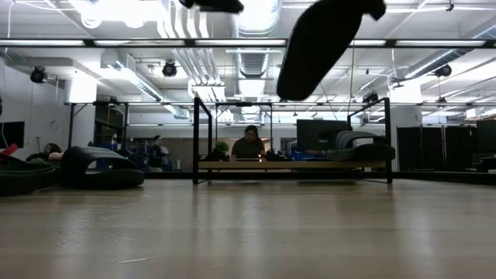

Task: Pick and place slides into the shelf
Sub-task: Put the black slipper on the shelf

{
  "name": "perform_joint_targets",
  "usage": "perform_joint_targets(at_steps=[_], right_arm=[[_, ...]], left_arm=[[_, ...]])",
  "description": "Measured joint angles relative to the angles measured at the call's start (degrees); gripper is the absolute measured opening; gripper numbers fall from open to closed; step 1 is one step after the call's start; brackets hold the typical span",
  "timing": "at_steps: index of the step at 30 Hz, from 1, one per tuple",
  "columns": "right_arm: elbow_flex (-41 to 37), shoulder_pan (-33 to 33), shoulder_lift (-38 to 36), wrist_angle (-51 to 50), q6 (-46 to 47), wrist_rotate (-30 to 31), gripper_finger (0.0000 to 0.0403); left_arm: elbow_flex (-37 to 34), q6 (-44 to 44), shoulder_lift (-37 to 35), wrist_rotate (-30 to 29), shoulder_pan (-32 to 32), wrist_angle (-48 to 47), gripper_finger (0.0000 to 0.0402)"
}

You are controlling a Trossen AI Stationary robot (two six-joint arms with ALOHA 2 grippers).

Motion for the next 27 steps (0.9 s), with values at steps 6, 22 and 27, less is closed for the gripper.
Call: perform_joint_targets(at_steps=[6, 22, 27], right_arm=[[-6.38, -2.2, 0.27, 6.86, 3.11, 3.0, 0.0009], [-21.21, -9.11, 1.66, 34.71, -9.47, 5.54, 0.0009], [-24.16, -11.21, 2.42, 36.44, -8.24, 5.56, 0.0009]], left_arm=[[-0.1, -9.1, -8.08, 7.72, 0.0, -0.89, 0.0244], [-4.29, -16.29, -18.25, 9.77, -0.07, -3.59, 0.0244], [-4.46, -16.28, -18.1, 9.73, -0.07, -3.48, 0.0244]])
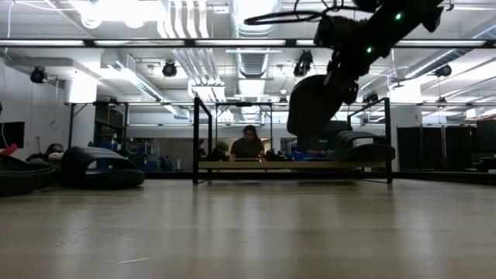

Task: Pick and place slides into the shelf
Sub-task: Put the black slipper on the shelf

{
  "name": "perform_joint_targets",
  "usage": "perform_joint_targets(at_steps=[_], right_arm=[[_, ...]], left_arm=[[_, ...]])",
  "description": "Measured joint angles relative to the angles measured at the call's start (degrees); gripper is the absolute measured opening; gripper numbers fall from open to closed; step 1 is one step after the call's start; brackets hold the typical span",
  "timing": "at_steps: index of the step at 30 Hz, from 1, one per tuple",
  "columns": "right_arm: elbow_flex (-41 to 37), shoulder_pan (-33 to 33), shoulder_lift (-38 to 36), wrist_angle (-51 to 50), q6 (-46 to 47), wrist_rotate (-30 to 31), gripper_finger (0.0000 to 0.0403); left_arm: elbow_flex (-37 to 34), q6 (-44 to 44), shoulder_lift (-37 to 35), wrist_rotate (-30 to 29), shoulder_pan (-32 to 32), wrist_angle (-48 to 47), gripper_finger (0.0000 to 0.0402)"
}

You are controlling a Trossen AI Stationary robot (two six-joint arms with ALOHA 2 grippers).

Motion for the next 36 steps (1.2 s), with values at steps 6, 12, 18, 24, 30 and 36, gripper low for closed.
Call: perform_joint_targets(at_steps=[6, 12, 18, 24, 30, 36], right_arm=[[-0.82, -2.55, 3.89, 1.56, -0.52, -0.14, 0.0009], [-0.76, -4.22, 8.9, 2.9, -1.96, -0.25, 0.0009], [-0.75, -4.33, 11.68, 2.29, -2.54, -0.27, 0.0009], [-0.71, -4.35, 11.16, 1.9, -2.86, -3.14, 0.0009], [-0.67, -4.5, 10.18, 1.67, -2.87, -6.51, 0.0011], [-0.64, -5.03, 9.96, 0.41, -2.02, -6.91, 0.0024]], left_arm=[[0.0, 0.2, 0.44, -0.04, 0.0, -0.33, 0.0244], [0.0, 0.24, 0.95, -0.06, 0.0, -0.44, 0.0245], [0.0, 0.24, 1.0, -0.07, 0.0, -0.68, 0.0245], [-0.38, 0.26, 0.98, -0.09, 0.02, -0.54, 0.0245], [-1.12, 0.28, 0.98, -0.31, 0.02, -0.49, 0.0245], [-2.19, 0.28, 0.95, -0.31, 0.02, -0.16, 0.0245]])
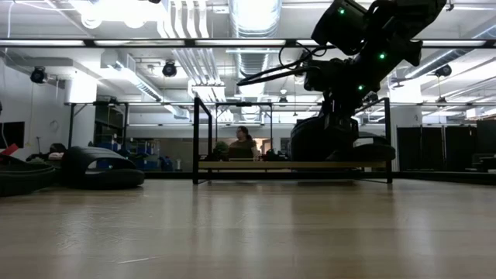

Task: Pick and place slides into the shelf
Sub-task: Put the black slipper on the shelf

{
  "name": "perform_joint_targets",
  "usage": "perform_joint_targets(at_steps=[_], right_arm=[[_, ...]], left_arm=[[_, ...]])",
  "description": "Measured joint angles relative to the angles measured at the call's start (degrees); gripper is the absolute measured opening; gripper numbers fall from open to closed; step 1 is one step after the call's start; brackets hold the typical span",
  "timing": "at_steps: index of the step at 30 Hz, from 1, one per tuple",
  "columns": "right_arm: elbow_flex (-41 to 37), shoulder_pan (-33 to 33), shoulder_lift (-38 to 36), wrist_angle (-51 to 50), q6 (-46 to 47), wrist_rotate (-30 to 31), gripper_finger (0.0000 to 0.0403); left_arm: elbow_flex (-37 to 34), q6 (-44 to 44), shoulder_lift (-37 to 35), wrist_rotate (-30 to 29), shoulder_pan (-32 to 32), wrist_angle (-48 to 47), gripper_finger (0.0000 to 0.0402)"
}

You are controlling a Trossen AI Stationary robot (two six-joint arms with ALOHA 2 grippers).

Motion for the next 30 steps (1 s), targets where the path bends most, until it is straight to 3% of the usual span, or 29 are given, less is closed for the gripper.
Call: perform_joint_targets(at_steps=[4, 9, 22, 30], right_arm=[[0.1, -0.06, -0.03, -0.37, 1.02, -0.5, 0.0035], [1.9, -0.29, -0.04, -5.27, 4.47, -7.12, 0.006], [10.22, -0.3, -0.04, -22.15, 11.73, -10.29, 0.014], [12.81, -0.3, -0.07, -25.98, 11.83, -10.49, 0.0157]], left_arm=[[-0.35, -0.07, -0.01, 0.0, 0.0, 0.07, 0.0245], [-0.33, -0.11, -0.01, 0.0, 0.0, 0.13, 0.0245], [-0.35, -0.22, -0.46, 0.0, -0.02, 0.25, 0.0245], [-0.35, -0.24, -0.46, 0.02, -0.02, 0.22, 0.0244]])
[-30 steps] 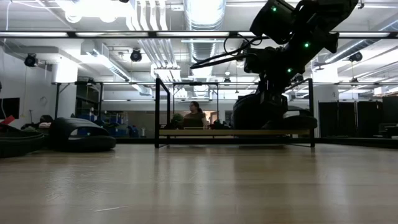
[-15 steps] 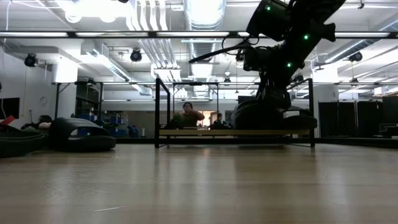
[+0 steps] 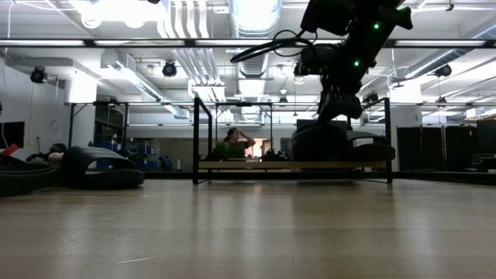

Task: Pick and place slides into the shelf
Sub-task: Put the black slipper on the shelf

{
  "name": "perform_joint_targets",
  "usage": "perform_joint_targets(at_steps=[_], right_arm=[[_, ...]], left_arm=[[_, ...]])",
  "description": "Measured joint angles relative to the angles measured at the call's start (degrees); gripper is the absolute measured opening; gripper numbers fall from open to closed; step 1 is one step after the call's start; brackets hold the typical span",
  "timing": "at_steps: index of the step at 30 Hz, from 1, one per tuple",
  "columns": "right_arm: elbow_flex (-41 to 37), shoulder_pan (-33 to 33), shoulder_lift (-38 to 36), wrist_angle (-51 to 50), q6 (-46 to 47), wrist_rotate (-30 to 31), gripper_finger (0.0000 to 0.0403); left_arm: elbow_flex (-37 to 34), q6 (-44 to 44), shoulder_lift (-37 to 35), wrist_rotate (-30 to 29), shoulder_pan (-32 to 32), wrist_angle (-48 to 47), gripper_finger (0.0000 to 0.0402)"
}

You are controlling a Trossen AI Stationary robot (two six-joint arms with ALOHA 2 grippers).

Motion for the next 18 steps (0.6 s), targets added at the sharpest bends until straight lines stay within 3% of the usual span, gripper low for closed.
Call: perform_joint_targets(at_steps=[6, 18], right_arm=[[0.11, -0.04, 0.0, -2.73, 2.72, -4.23, 0.0156], [0.81, -0.09, -0.78, -3.87, 3.9, -4.01, 0.0173]], left_arm=[[-0.02, -0.02, 0.0, 0.0, 0.0, -0.04, 0.0244], [-0.06, 0.0, 0.0, 0.0, 0.0, -0.03, 0.0244]])
